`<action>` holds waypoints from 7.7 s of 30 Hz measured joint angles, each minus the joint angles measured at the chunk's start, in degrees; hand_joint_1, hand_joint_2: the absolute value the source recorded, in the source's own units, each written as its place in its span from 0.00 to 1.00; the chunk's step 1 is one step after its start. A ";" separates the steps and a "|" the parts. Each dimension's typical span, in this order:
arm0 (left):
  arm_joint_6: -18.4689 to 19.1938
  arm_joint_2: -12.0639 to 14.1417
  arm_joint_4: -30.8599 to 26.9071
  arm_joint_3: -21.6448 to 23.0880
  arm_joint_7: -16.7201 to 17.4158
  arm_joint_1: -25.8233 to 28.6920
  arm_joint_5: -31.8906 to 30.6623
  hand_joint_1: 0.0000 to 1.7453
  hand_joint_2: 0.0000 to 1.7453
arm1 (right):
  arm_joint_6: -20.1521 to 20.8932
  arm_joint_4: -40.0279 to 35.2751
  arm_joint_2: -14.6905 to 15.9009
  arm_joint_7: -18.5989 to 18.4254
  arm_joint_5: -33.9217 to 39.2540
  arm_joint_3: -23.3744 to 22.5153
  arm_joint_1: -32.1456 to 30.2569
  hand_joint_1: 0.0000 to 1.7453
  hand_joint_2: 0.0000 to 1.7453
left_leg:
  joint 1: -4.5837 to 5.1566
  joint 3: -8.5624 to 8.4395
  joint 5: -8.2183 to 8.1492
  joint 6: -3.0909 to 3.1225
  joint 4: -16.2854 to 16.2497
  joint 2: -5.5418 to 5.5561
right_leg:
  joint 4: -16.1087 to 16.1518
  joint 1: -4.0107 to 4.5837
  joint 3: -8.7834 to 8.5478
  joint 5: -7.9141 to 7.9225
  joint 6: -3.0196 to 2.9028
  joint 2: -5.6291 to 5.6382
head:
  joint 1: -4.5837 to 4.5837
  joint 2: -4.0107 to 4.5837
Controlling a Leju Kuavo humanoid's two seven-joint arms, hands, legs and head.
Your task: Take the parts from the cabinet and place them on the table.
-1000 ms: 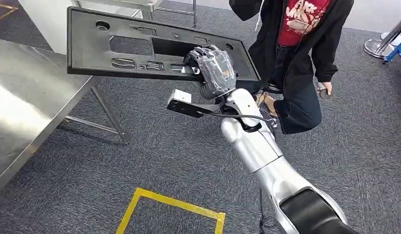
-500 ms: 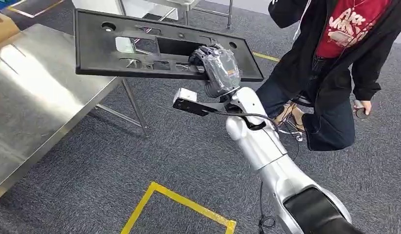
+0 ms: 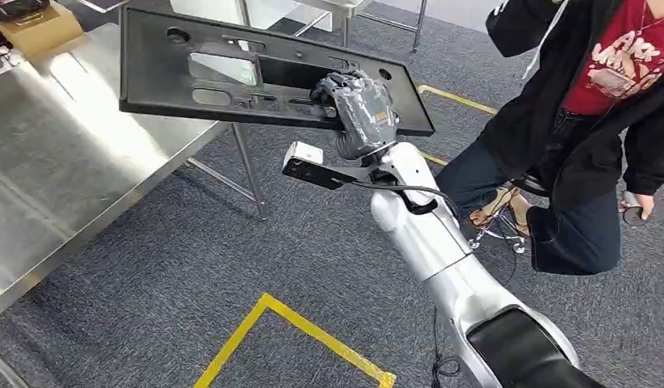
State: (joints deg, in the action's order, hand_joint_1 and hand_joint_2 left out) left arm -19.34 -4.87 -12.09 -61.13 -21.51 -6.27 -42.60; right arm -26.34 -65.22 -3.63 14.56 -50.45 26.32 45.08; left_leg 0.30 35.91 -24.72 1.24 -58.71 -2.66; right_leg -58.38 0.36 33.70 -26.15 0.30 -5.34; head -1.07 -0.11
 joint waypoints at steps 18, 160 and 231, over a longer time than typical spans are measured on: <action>0.66 -0.43 0.02 0.02 0.77 0.61 -0.33 0.00 1.00 | -0.09 -0.02 1.03 -1.36 -0.57 -0.50 -0.76 1.00 1.00 | -1.22 0.47 0.63 -1.26 0.13 7.20 | 0.04 -1.95 0.15 0.55 1.02 5.98 | -0.09 0.00; 0.00 -0.81 -0.20 -1.11 3.32 0.28 -1.81 0.00 1.00 | -4.17 0.55 7.58 2.01 4.22 -7.61 -5.43 1.00 1.00 | -0.71 5.58 -9.06 -1.02 -15.45 3.31 | 2.41 -1.27 -0.62 1.87 -0.95 5.41 | 0.57 0.00; 0.59 -0.24 -0.26 -1.42 2.36 -0.44 -2.25 0.00 1.00 | -2.97 1.95 9.44 0.20 0.31 -10.21 -6.12 1.00 1.00 | 0.48 -1.25 -0.42 0.73 1.37 4.57 | 2.61 -1.56 -0.92 1.78 0.91 5.31 | 0.31 0.00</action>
State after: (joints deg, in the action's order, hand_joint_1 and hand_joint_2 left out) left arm -18.75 -5.12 -12.35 -62.55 -19.15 -6.71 -44.85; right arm -29.31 -63.28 5.81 14.75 -50.14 16.11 38.96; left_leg 0.78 34.67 -25.14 1.98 -57.35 1.91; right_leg -55.76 -1.21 32.78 -24.37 1.21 -0.03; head -0.76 -0.11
